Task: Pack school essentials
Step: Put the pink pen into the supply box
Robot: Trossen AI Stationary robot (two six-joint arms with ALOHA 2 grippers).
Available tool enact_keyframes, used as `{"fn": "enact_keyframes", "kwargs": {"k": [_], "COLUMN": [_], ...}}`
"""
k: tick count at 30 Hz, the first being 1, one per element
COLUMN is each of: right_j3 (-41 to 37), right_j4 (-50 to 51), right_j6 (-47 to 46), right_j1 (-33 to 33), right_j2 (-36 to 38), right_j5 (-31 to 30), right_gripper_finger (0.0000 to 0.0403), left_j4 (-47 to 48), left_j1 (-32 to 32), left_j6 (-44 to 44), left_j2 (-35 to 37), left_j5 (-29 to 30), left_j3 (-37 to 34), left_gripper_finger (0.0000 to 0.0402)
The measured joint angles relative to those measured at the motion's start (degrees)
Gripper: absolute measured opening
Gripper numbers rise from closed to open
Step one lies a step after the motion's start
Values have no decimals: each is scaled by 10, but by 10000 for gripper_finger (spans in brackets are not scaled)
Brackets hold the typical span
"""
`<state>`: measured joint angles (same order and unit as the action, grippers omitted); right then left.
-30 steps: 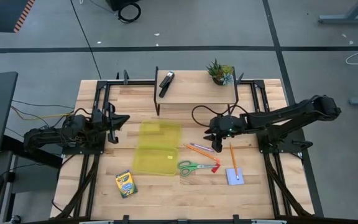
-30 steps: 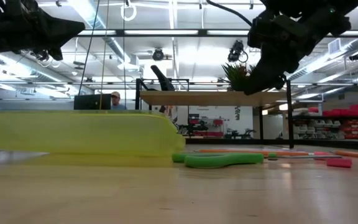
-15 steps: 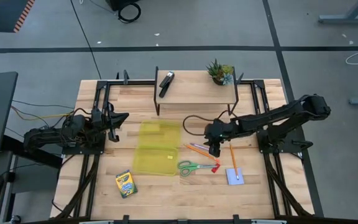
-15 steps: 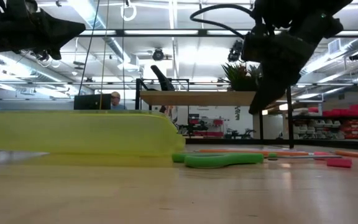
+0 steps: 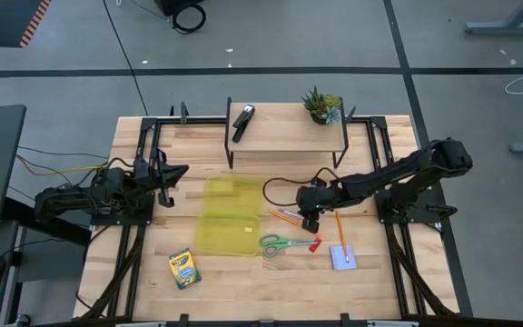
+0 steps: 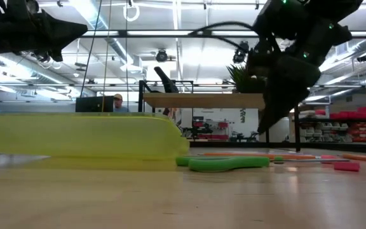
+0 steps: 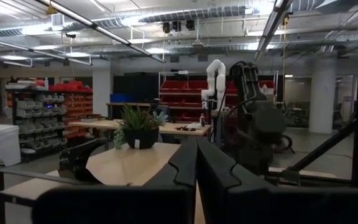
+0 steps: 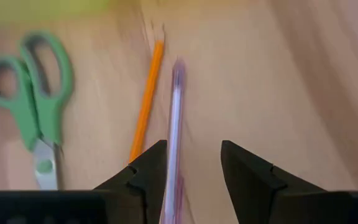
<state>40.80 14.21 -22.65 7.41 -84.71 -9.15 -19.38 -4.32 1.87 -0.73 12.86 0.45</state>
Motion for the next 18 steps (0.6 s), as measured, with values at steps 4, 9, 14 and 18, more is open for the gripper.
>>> {"fn": "enact_keyframes", "kwargs": {"k": [4,9,14,18], "right_j3": [0,0,0,-6], "right_j4": [-1,33,54,51], "right_j6": [-4,-17,-30,-41], "right_j1": [13,38,66,75], "right_j2": [-8,-8,-8,-8], "right_j5": [1,-14,-46,-53], "right_gripper_finger": [155,149,149,149], "left_j4": [1,2,2,2], "left_j1": [0,0,0,0], "left_j6": [-12,-16,-16,-16], "left_j2": [0,0,0,0], "left_j5": [0,0,0,0], "left_j3": [0,0,0,0], "left_gripper_finger": [11,21,16,10]}}
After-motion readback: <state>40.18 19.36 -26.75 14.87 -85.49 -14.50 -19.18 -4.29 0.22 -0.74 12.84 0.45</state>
